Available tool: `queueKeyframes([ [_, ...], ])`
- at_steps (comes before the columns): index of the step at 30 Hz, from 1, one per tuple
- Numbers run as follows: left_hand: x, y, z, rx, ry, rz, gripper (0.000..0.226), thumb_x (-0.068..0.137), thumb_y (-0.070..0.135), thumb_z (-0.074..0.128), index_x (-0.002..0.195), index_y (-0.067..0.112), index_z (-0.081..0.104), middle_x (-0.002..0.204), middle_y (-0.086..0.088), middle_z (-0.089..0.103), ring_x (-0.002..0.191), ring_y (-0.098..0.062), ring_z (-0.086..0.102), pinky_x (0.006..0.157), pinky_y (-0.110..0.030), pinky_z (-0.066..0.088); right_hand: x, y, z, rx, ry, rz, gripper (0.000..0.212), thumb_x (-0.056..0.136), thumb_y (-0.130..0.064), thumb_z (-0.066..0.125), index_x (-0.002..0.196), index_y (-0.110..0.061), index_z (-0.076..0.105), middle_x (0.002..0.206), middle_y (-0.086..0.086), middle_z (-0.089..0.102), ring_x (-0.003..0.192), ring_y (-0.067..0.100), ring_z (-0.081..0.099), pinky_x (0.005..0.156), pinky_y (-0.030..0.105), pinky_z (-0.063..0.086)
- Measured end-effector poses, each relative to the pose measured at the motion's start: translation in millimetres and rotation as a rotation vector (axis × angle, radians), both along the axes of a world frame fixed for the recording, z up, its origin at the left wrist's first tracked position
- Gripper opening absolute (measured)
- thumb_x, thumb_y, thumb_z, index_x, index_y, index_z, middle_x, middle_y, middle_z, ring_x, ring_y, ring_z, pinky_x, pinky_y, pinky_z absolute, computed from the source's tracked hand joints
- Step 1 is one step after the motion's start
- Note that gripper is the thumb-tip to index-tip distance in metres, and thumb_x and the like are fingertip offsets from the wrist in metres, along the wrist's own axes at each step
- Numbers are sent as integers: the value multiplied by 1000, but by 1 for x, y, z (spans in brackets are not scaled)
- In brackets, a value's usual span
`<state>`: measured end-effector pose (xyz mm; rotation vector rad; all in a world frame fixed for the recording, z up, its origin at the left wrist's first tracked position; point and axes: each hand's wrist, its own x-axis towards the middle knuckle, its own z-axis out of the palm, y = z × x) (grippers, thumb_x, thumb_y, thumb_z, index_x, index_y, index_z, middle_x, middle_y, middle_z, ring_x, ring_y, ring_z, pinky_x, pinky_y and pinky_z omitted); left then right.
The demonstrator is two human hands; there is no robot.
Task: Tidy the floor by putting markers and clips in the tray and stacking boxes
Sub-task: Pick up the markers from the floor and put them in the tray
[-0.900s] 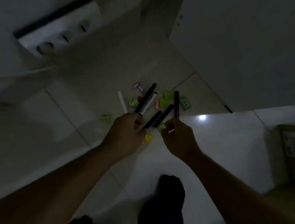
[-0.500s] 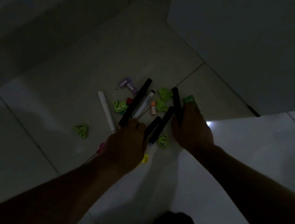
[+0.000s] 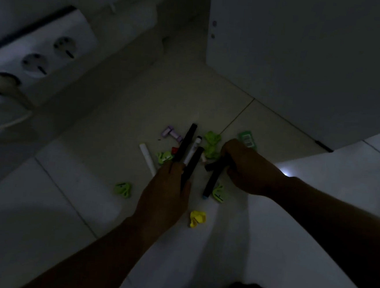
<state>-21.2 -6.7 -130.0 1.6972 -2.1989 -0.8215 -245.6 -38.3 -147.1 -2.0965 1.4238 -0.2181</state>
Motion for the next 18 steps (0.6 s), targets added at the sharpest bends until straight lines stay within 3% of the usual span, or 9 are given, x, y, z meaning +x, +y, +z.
queueKeyframes([
  [2,8,-2,4,13,58,102,18,93,23,54,105,10,55,99,-9,57,87,-25,57,70,-33,47,0,0,-4,21,97,129,21,85,-6,54,106,-8,52,110,10,52,93,26,51,81,39,40],
  [4,20,-6,5,52,108,212,12,92,25,56,96,14,54,85,-1,59,76,-17,59,64,-30,47,3,-2,-9,-10,279,257,36,86,-9,52,122,-13,49,126,8,49,108,28,49,93,41,35],
  [8,34,-15,2,135,188,424,23,89,20,62,109,14,54,82,5,58,79,-19,62,67,-31,52,6,-6,-15,-124,414,369,57,85,0,53,139,-16,43,145,9,42,118,33,46,90,44,34],
  [9,35,-18,1,138,188,448,27,89,17,63,113,11,53,79,5,57,80,-19,62,67,-26,50,6,-7,-14,-136,434,392,58,85,0,55,139,-17,44,145,9,42,118,34,47,88,44,37],
  [12,38,-28,0,167,201,540,31,87,10,65,116,6,52,73,10,51,76,-16,59,50,-6,38,1,-13,-12,-229,412,420,49,74,-6,71,120,-18,60,122,10,61,95,31,57,69,41,47],
  [15,40,-35,-4,218,205,599,39,86,11,66,121,1,52,71,8,52,62,0,48,44,0,35,7,-15,-8,-321,249,305,23,90,-23,46,109,-16,58,100,6,63,84,21,42,62,38,44],
  [18,41,-41,-8,289,127,610,39,86,20,67,118,0,55,96,-9,65,73,-5,50,47,-3,33,24,-27,3,-371,147,230,25,92,-25,35,103,-11,53,93,10,61,82,23,45,61,40,48],
])
